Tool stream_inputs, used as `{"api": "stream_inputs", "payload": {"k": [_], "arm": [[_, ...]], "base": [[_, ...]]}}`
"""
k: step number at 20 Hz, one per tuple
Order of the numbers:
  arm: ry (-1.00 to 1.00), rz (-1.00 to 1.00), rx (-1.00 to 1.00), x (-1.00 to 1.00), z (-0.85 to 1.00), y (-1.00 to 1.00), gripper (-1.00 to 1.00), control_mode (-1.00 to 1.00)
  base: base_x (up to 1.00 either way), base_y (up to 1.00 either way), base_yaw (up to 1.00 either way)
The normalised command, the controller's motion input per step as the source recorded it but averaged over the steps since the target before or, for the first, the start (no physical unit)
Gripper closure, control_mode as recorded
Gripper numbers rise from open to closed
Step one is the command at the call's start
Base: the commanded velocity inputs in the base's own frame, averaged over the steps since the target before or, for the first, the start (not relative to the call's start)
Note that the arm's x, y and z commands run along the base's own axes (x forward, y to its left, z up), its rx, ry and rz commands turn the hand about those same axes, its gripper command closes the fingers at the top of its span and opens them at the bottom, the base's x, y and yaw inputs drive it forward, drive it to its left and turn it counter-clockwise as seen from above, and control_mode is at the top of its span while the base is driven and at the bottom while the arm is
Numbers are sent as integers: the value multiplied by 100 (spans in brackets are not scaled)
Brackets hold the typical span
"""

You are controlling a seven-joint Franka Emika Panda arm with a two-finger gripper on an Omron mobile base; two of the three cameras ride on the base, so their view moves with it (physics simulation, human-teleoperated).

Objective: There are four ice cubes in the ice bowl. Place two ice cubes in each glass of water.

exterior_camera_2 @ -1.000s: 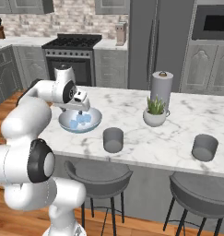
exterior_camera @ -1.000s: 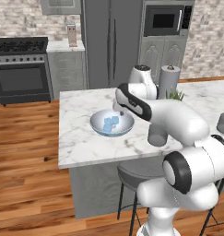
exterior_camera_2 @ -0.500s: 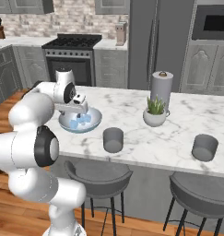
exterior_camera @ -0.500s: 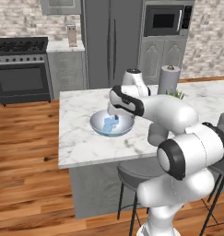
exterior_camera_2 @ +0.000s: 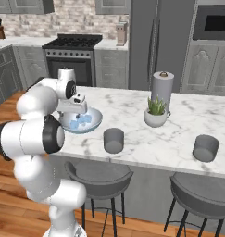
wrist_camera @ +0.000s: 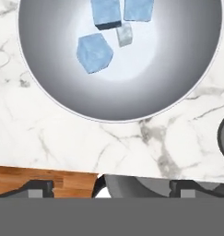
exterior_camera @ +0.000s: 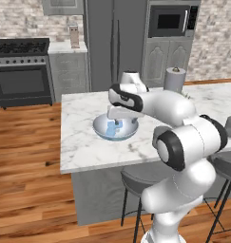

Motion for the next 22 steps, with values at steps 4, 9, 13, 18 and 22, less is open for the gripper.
{"api": "stream_inputs", "payload": {"k": [4, 9, 13, 18, 22], "arm": [[9, 11, 0, 25, -10, 0, -100, -100], [6, 6, 1, 33, -20, 0, -100, -100], [5, 0, 9, 35, -36, 7, -100, -100], [4, 0, 14, 16, -38, 20, -100, -100], [2, 0, 10, 28, -26, 18, -100, -100]], "base": [[0, 0, 0], [0, 0, 0], [0, 0, 0], [0, 0, 0], [0, 0, 0]]}}
